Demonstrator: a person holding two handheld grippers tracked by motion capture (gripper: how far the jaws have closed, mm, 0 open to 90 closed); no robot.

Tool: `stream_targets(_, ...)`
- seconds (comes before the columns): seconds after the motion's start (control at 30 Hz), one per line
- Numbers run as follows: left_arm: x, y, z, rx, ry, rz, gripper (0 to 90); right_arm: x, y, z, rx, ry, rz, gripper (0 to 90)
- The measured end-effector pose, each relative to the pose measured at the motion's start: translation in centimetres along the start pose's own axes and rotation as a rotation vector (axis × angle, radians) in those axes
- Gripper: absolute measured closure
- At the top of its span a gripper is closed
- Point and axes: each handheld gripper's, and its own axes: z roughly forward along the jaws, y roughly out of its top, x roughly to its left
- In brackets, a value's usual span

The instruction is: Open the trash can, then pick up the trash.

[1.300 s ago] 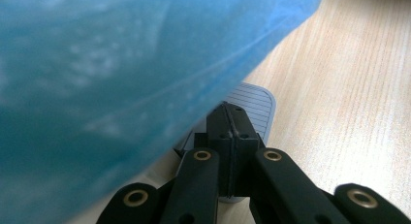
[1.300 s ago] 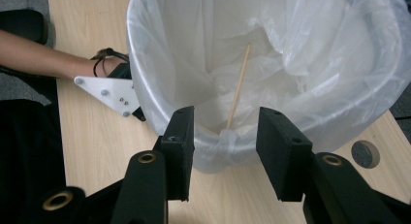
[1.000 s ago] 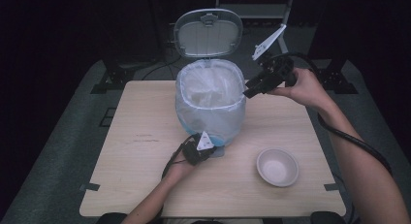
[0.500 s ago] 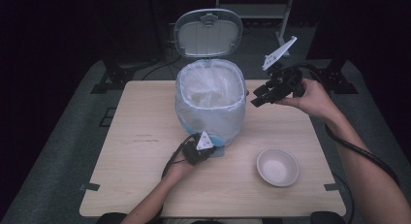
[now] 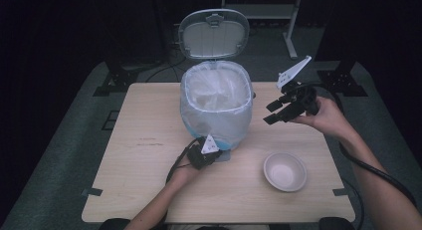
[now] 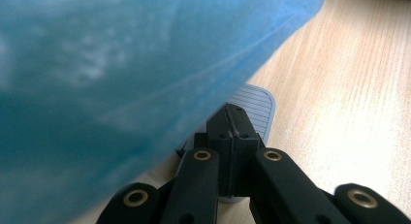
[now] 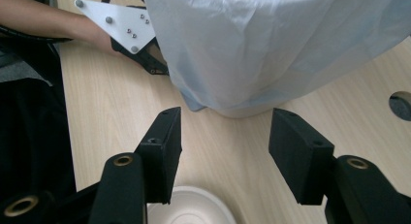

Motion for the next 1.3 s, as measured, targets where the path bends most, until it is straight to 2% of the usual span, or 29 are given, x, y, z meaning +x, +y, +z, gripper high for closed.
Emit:
stream_targets(0.2,-0.1,0.0,0.0,-0.001,0.003,-0.002,90.0,0.4,-1.3,0.3,-0.011,0.003,0.006,40.7)
stream_targets(0.47,0.0,0.1,0.0,0.004,0.007,0.008,90.0,2.0,-3.4,0.7,-0.027,0.020,0.008,38.6)
stream_targets(0.53,0.0,0.0,0.0,0.000,-0.001,-0.007,90.0,2.4,-4.0,0.8,-0.027,0.021,0.009,37.8)
stream_targets(0.8,-0.1,0.1,0.0,0.004,0.001,-0.006,90.0,3.1,-6.2,1.1,-0.024,0.018,0.027,35.5)
stream_targets(0.93,0.0,0.0,0.0,-0.006,-0.006,-0.016,90.0,3.5,-7.1,1.4,-0.020,0.009,0.032,31.2)
stream_targets(1.0,0.1,0.0,0.0,0.003,-0.005,-0.005,90.0,3.7,-7.8,1.9,-0.007,0.011,0.037,31.1)
stream_targets(1.3,0.0,0.0,0.0,-0.004,0.004,-0.008,90.0,5.0,-9.5,2.9,-0.004,0.025,0.047,30.4)
